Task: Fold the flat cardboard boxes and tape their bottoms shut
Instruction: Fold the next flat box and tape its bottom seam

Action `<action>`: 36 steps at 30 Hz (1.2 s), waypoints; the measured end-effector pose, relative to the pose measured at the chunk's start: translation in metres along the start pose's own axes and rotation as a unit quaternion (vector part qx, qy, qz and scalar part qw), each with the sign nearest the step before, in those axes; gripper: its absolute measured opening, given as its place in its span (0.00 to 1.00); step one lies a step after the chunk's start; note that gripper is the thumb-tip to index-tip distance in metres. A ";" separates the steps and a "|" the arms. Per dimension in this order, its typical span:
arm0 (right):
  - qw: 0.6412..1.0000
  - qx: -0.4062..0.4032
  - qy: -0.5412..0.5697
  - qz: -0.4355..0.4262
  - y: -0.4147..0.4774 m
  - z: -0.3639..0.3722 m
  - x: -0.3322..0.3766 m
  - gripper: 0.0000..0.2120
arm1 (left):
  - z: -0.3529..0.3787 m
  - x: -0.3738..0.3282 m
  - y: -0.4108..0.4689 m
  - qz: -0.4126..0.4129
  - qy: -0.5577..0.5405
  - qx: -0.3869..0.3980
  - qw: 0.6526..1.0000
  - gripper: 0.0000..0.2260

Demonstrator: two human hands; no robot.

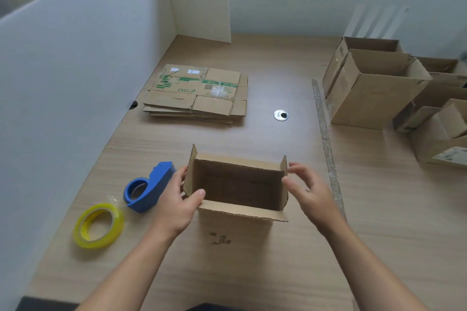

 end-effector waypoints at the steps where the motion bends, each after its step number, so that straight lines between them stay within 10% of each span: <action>1: 1.000 0.006 -0.022 -0.001 0.008 -0.002 0.003 0.16 | 0.001 0.002 0.000 0.003 0.014 -0.001 1.000 0.25; 4: 0.983 0.106 -0.147 -0.009 0.032 0.002 0.013 0.28 | 0.005 0.005 0.001 0.014 0.037 0.006 0.999 0.26; 8: 0.947 0.143 -0.284 -0.039 0.055 0.015 0.021 0.14 | 0.003 0.002 0.000 0.032 0.025 0.005 0.999 0.25; 19: 0.984 -0.035 -0.139 0.104 0.070 0.030 -0.005 0.13 | 0.000 0.009 -0.012 0.089 0.062 0.110 0.988 0.39; 36: 0.996 0.000 -0.076 0.043 0.047 0.011 -0.004 0.18 | 0.000 -0.015 0.006 0.102 0.272 0.052 0.956 0.41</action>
Point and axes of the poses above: each hand's wrist, its own y-axis towards the middle knuckle, its own z-axis out of the palm, x = y × z, the point moved 5 cm from there along y, towards the middle knuckle, and after that the axes turned 14 degrees about -z, right-handed, at the moved point
